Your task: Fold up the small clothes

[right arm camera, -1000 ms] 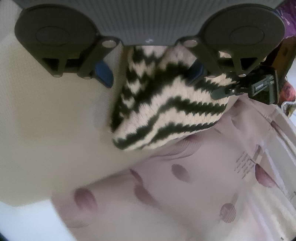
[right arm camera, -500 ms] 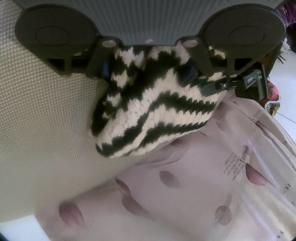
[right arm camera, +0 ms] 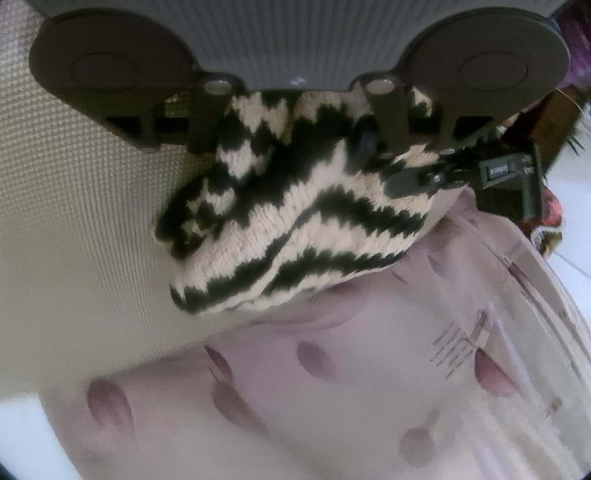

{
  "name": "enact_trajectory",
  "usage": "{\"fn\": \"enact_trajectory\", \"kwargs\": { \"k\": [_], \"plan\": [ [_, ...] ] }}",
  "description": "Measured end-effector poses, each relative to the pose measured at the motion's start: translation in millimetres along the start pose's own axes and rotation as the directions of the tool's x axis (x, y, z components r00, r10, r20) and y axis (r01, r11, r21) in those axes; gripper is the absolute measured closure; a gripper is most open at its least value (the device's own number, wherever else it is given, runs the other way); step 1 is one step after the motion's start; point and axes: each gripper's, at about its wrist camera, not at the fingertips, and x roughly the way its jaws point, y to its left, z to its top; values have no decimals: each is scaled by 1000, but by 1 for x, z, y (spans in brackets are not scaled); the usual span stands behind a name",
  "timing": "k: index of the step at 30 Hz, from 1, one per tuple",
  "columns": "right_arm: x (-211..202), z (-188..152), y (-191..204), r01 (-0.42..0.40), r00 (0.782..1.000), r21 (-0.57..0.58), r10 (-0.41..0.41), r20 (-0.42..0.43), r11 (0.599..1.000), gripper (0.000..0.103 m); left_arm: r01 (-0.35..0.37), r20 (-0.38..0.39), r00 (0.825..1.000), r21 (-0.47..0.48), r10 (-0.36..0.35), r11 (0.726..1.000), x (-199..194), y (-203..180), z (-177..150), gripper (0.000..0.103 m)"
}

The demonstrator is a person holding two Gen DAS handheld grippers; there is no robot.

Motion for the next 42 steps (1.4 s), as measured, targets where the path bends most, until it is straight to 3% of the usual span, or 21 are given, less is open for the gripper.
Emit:
{"fn": "enact_trajectory", "kwargs": {
  "k": [3, 8, 12, 24, 28, 32, 34, 37, 42],
  "plan": [
    [-1, 0, -3, -4, 1000, 10, 4, 1, 1000, 49, -28, -1, 1000, 20, 28, 999, 2, -5, 0, 20],
    [1, 0, -16, -43, 999, 118, 46, -24, 992, 39, -45, 4, 999, 26, 45, 999, 1, -7, 0, 18],
    [2, -1, -11, -33, 999, 94, 35, -19, 995, 35, -52, 5, 999, 26, 52, 998, 4, -11, 1, 17],
    [2, -3, 5, 10, 1000, 7, -10, 2, 1000, 45, -81, 11, 997, 52, 81, 995, 7, -21, 0, 17],
    [6, 0, -7, -31, 999, 97, 34, -24, 995, 36, -83, 10, 997, 53, 82, 995, 8, -20, 0, 16],
    [7, 1, -3, -23, 999, 85, 25, -25, 996, 35, -80, 8, 997, 52, 80, 995, 8, -20, 0, 15],
    [7, 0, 2, -10, 1000, 62, 11, -24, 998, 38, -85, 11, 996, 57, 85, 995, 8, -21, 0, 16],
    [5, 0, 9, -9, 1000, 36, 9, -16, 999, 48, -102, 33, 994, 92, 100, 990, 4, -28, -1, 25],
    [-4, -4, 15, -21, 999, 52, 20, 28, 998, 53, -121, 37, 992, 82, 118, 989, 0, -32, -1, 31]
  ]
}}
